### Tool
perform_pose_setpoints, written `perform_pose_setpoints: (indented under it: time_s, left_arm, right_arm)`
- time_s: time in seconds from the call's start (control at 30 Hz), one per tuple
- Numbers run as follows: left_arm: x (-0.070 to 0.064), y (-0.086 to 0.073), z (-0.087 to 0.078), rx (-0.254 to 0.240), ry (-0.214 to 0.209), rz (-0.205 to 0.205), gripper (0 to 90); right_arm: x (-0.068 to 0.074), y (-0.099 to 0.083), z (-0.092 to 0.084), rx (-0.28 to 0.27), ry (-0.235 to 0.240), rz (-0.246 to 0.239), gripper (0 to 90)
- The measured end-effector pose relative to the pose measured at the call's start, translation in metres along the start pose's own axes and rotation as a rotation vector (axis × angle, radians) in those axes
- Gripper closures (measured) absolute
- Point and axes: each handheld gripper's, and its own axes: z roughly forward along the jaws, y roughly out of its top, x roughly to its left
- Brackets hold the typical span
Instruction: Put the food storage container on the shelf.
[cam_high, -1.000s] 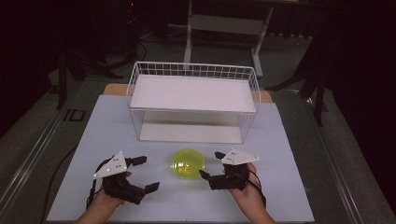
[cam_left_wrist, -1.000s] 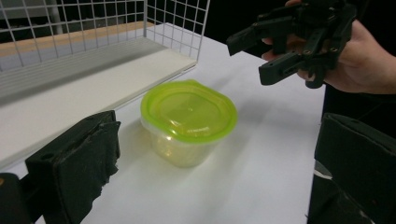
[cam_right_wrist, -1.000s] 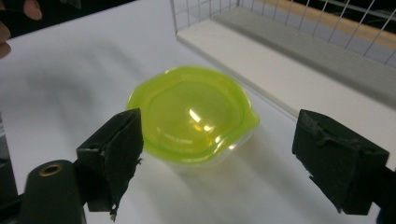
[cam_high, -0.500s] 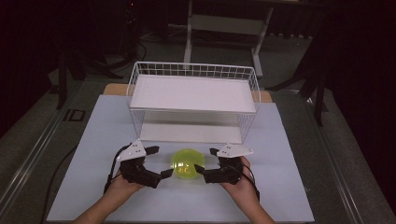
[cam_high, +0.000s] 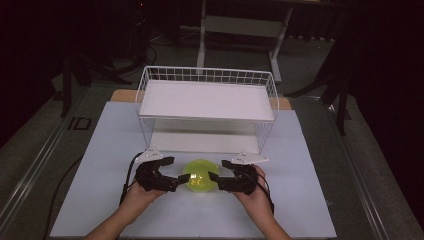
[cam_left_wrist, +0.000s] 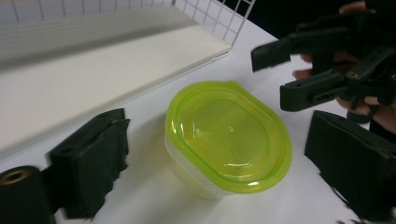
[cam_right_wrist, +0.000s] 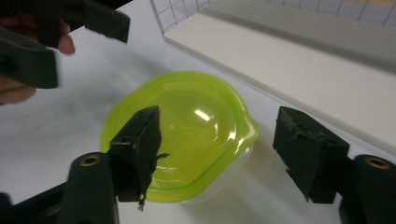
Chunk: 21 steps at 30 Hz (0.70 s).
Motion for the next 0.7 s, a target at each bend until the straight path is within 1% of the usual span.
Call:
perform_pose_setpoints:
  time_s: [0.03, 0.07, 0.1, 0.2, 0.23, 0.27, 0.3, 0.33, 0.37, 0.4, 0.47, 0.53, 0.6, 0.7]
  left_arm:
    - [0.000, -0.001, 0.000, 0.006, 0.004, -0.019, 17.3]
    - [0.000, -0.003, 0.002, 0.023, 0.008, -0.027, 17.4]
    - [0.000, -0.004, 0.002, 0.034, 0.019, -0.027, 19.8]
    - [0.001, -0.008, 0.006, 0.073, 0.009, -0.050, 26.0]
    - [0.001, -0.010, 0.008, 0.087, 0.002, -0.062, 30.8]
    - [0.002, -0.012, 0.010, 0.095, -0.003, -0.068, 32.7]
    - [0.003, -0.013, 0.011, 0.101, -0.016, -0.080, 37.8]
    - [0.004, -0.015, 0.012, 0.104, -0.021, -0.088, 42.3]
    - [0.004, -0.016, 0.013, 0.110, -0.025, -0.098, 43.7]
    - [0.004, -0.017, 0.015, 0.116, -0.027, -0.105, 47.4]
    - [0.004, -0.018, 0.016, 0.124, -0.041, -0.113, 49.9]
    - [0.004, -0.018, 0.016, 0.117, -0.040, -0.120, 52.4]
    - [0.005, -0.017, 0.015, 0.112, -0.041, -0.119, 59.1]
    - [0.007, -0.017, 0.014, 0.111, -0.054, -0.139, 63.1]
  right_arm:
    - [0.000, -0.001, 0.000, -0.003, -0.009, 0.007, 35.8]
    - [0.000, -0.002, -0.001, 0.000, -0.010, 0.006, 37.4]
    - [-0.001, -0.004, -0.001, 0.003, -0.006, 0.015, 37.4]
    - [-0.003, -0.009, -0.002, 0.017, -0.003, 0.032, 39.3]
    - [-0.004, -0.010, -0.001, 0.021, -0.008, 0.031, 39.6]
    - [-0.004, -0.011, 0.000, 0.034, -0.017, 0.028, 39.6]
    - [-0.004, -0.013, 0.001, 0.044, -0.026, 0.020, 39.6]
    - [-0.005, -0.014, 0.003, 0.050, -0.025, 0.024, 39.6]
    - [-0.005, -0.015, 0.004, 0.057, -0.023, 0.031, 39.8]
    - [-0.006, -0.016, 0.005, 0.068, -0.022, 0.037, 40.2]
    - [-0.007, -0.016, 0.006, 0.071, -0.013, 0.052, 41.1]
    - [-0.007, -0.016, 0.007, 0.073, -0.013, 0.059, 43.8]
    - [-0.007, -0.016, 0.008, 0.079, -0.013, 0.065, 45.1]
    - [-0.007, -0.016, 0.009, 0.081, -0.003, 0.080, 48.8]
